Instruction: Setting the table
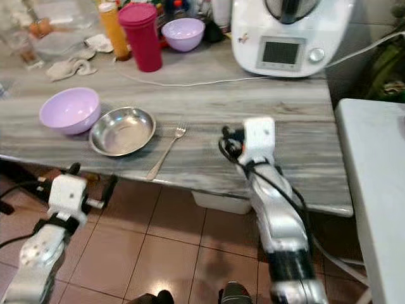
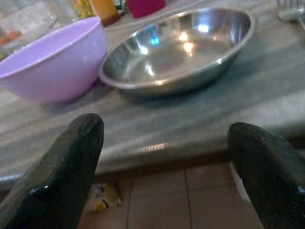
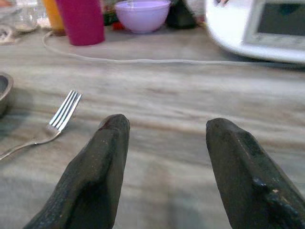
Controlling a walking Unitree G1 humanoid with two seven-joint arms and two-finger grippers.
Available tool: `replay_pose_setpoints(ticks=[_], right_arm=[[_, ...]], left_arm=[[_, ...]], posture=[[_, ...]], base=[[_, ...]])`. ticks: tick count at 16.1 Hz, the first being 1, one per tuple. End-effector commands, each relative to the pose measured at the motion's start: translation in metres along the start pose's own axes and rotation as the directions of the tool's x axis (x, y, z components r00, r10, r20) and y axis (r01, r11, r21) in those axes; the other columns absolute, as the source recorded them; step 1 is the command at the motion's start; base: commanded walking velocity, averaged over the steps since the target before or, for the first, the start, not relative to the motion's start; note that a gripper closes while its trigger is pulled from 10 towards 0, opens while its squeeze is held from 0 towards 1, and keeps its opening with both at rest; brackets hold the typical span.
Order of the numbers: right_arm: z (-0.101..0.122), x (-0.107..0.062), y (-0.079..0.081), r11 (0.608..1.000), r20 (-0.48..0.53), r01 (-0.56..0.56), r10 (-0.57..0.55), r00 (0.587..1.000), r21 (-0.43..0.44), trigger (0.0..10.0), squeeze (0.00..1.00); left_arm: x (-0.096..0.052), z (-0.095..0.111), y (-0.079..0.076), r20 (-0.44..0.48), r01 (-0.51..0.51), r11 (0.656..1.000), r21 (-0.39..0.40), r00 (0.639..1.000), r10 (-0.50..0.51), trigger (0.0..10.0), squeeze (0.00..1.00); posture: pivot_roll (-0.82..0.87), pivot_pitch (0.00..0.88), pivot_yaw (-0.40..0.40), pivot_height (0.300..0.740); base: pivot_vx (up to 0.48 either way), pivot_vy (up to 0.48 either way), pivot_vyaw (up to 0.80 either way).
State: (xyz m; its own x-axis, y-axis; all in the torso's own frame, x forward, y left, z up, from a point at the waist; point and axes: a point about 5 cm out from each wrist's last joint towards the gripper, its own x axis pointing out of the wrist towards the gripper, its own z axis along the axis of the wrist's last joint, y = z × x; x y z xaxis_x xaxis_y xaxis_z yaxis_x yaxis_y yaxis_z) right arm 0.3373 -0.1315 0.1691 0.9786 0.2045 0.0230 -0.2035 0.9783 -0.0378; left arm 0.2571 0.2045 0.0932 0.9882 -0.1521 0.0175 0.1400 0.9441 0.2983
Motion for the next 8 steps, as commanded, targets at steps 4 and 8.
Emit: replay_pose_setpoints(ticks=[4,8], right_arm=[[-0.005,0.025,0.004,1.0,-0.091,0.005,-0.003,0.996,0.025,10.0,0.0],[-0.011,0.041,0.009,0.999,-0.179,0.033,-0.031,0.983,0.012,10.0,0.0]], left_arm=[[-0.015,-0.003,0.005,-0.027,0.043,0.999,0.03,0.999,-0.042,10.0,0.0],[-0.02,-0.001,0.002,-0.033,0.056,0.998,0.029,0.998,-0.055,10.0,0.0]], posture=[[-0.18,0.203,0.055,0.74],[-0.16,0.211,0.045,0.74]], base=[[0.0,0.0,0.0],[0.0,0.0,0.0]])
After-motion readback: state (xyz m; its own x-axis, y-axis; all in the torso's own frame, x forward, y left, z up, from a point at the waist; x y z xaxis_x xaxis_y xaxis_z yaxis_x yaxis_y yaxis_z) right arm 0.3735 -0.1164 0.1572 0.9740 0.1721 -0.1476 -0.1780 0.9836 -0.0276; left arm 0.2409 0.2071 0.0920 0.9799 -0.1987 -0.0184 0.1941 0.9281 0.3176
